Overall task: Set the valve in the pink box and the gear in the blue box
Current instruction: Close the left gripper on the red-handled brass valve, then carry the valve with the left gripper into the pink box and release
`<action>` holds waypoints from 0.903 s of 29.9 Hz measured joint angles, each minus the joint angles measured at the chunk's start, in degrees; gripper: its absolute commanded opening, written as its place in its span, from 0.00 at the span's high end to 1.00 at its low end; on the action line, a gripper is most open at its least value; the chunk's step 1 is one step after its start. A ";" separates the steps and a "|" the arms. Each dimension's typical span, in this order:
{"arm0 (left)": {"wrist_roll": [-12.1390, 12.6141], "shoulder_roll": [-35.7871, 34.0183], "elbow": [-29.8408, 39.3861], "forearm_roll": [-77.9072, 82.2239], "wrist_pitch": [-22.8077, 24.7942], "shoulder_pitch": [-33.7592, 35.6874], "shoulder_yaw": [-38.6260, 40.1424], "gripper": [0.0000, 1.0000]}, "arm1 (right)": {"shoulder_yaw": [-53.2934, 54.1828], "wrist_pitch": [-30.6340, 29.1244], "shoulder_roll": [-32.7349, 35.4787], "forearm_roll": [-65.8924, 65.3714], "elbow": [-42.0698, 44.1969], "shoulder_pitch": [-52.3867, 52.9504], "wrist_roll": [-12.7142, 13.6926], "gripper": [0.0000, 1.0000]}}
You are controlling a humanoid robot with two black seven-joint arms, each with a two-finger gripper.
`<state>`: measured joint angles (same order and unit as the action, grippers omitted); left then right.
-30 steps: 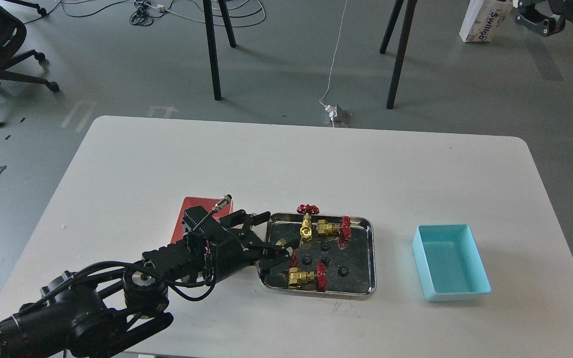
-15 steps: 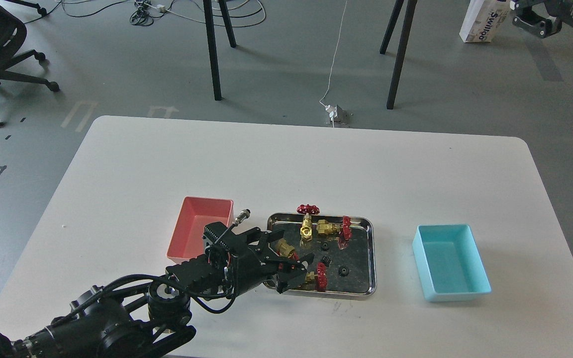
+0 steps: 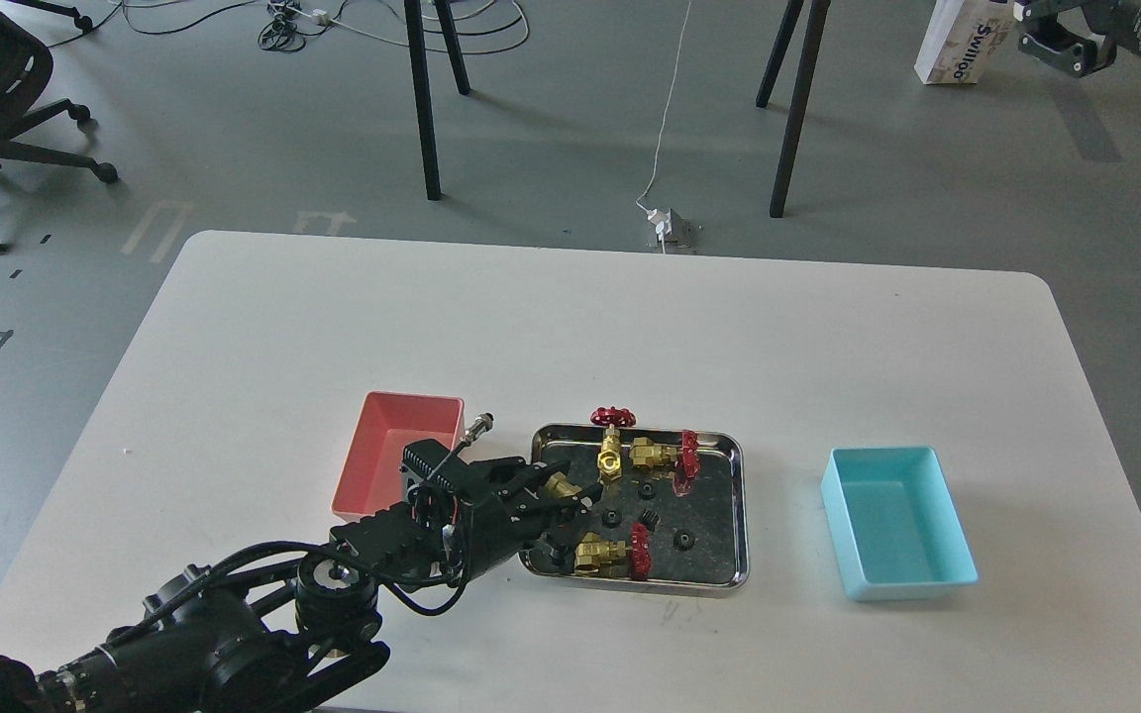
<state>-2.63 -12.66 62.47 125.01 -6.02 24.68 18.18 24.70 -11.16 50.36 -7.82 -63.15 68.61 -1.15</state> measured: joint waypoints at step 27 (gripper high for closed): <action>4.49 -21.20 18.19 -0.08 0.85 -2.73 11.02 0.93 | -0.37 -0.25 -2.21 -1.22 6.22 0.54 0.01 0.01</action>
<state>1.85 -33.87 80.65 124.93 -5.16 21.95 29.19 24.33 -11.41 48.15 -9.04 -56.94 69.15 -1.14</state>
